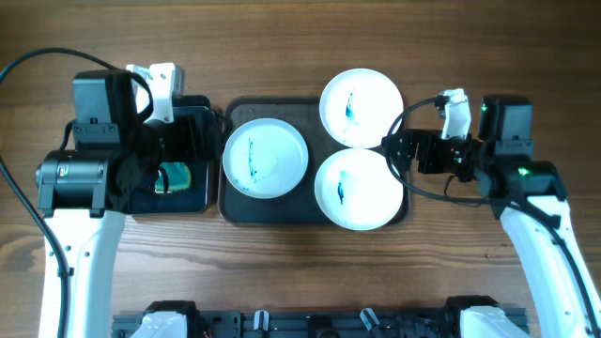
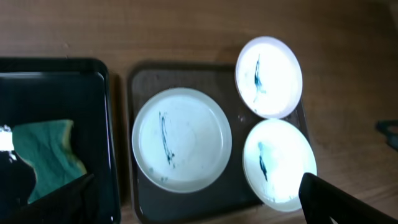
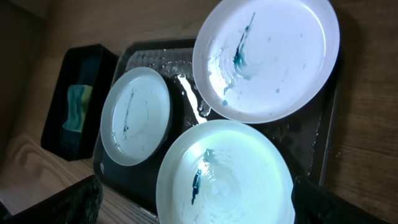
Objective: Clean dirty plates on tray and stack at the side
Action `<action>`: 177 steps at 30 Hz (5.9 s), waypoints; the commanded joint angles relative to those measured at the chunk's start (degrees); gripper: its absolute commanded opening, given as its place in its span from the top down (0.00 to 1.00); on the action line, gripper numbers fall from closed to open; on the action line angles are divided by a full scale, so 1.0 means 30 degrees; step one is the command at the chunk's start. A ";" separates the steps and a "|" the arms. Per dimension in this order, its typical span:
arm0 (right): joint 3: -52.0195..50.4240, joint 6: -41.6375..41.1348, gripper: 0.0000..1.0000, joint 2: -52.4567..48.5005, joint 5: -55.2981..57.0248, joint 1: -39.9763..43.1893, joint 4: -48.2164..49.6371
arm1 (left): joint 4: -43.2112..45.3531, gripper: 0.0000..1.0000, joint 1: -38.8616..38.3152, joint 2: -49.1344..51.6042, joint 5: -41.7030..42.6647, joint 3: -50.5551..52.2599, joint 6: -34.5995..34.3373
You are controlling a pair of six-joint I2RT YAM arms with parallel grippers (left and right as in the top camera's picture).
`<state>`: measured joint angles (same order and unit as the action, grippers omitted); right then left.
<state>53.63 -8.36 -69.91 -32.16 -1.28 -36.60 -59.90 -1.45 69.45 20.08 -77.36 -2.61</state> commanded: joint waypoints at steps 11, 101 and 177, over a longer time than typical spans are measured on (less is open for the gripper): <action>0.3140 -0.2062 0.11 -0.1683 0.2630 -0.3912 -0.2535 | -0.5275 0.00 0.1348 0.0306 -0.5763 -0.1180 -0.2361; 0.7584 -0.6688 0.96 -1.6349 0.8065 -1.0870 0.3687 | -0.0729 0.44 0.3898 1.2109 -0.5923 -0.0743 -0.0277; 0.7592 -0.6696 0.96 -1.6342 0.8065 -1.0870 0.3912 | 0.2769 0.00 0.3898 1.2109 -0.4422 0.2397 -0.0342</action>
<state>75.92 -28.69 -117.56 -8.10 -33.76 -24.38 -51.57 10.33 105.21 5.93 -70.74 -3.70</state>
